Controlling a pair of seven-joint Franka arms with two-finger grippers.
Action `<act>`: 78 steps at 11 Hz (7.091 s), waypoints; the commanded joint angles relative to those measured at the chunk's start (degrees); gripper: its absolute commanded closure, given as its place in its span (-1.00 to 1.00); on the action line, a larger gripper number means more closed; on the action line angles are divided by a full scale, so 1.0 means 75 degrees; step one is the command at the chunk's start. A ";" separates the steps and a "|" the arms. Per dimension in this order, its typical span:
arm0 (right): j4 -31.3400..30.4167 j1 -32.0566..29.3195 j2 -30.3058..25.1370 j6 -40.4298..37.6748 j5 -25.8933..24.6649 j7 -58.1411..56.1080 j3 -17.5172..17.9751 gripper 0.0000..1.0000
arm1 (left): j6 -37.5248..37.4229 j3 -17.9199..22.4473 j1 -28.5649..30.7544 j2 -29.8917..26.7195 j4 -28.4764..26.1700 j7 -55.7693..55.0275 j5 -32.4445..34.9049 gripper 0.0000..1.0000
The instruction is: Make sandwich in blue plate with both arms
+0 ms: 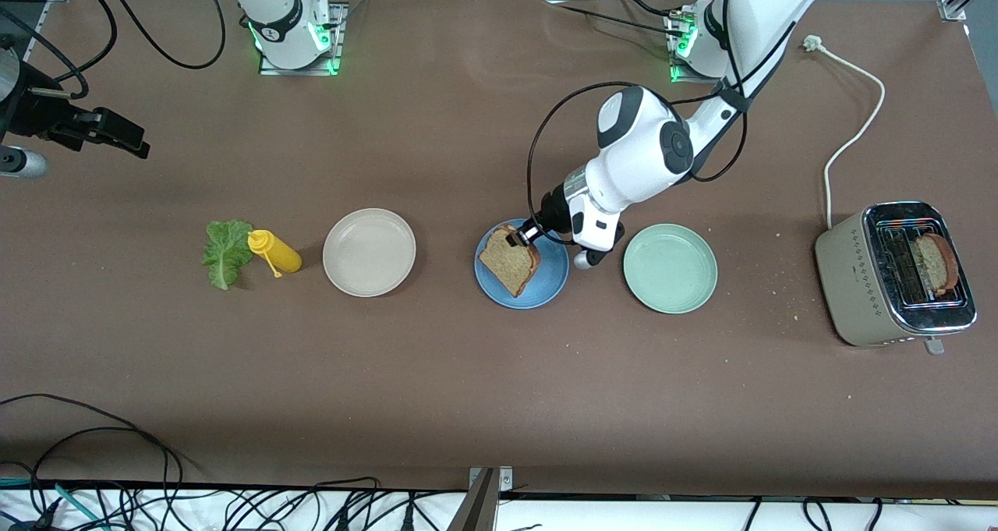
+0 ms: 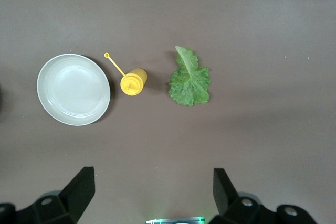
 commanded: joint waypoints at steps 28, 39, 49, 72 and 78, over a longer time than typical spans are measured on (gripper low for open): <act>0.0072 0.0011 -0.0046 -0.0248 0.0127 0.0060 0.0082 -1.00 | -0.5639 0.1300 -0.0130 -0.0133 0.1534 0.0099 0.1383 -1.00; 0.0306 -0.0329 0.1311 -0.0344 0.0013 -0.0756 -0.0105 -1.00 | -0.8412 0.1277 0.2787 -0.2853 0.1618 0.3832 0.4383 -1.00; -0.0697 -0.0786 0.3515 0.3624 -0.0306 -0.1334 -0.0164 -1.00 | -0.8623 0.1253 0.4489 -0.2924 0.1829 0.6414 0.4020 -1.00; 0.0900 -0.0717 0.3364 -0.0335 -0.0190 -0.2168 -0.0082 0.74 | -0.8846 0.1242 0.4665 -0.2924 0.1782 0.6849 0.4032 -1.00; 0.1724 -0.0459 0.3340 -0.1397 0.0419 0.1201 0.1579 0.73 | -0.8846 0.1242 0.4654 -0.2924 0.1794 0.6837 0.4032 -1.00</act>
